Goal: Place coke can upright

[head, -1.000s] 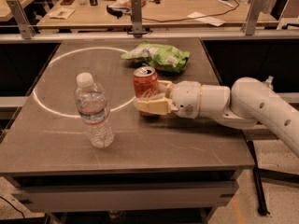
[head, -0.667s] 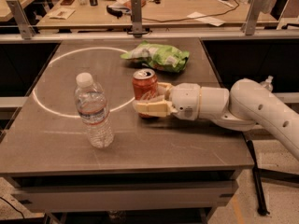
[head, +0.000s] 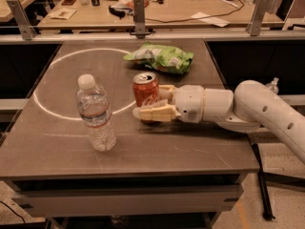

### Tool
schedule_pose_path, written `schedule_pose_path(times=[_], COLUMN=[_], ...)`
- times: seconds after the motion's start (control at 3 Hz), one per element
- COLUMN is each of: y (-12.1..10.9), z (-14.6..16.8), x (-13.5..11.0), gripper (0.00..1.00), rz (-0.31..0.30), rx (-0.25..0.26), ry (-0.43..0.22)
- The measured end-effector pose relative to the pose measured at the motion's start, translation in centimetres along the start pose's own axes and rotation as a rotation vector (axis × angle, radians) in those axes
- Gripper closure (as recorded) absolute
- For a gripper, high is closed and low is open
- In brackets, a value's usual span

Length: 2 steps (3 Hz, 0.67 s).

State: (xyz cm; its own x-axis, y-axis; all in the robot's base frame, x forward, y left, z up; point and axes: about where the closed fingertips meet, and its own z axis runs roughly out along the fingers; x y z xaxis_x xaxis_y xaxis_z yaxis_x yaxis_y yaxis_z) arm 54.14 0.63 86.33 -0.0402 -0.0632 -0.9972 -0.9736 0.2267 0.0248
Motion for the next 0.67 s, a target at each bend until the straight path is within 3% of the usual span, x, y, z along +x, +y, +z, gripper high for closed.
schedule_pose_path(times=[0.33, 0.67], y=[0.19, 0.21], z=[0.19, 0.15], x=[0.01, 0.08], gripper=[0.00, 0.00], rz=[-0.005, -0.007], rx=[-0.016, -0.027], ry=[0.011, 0.020])
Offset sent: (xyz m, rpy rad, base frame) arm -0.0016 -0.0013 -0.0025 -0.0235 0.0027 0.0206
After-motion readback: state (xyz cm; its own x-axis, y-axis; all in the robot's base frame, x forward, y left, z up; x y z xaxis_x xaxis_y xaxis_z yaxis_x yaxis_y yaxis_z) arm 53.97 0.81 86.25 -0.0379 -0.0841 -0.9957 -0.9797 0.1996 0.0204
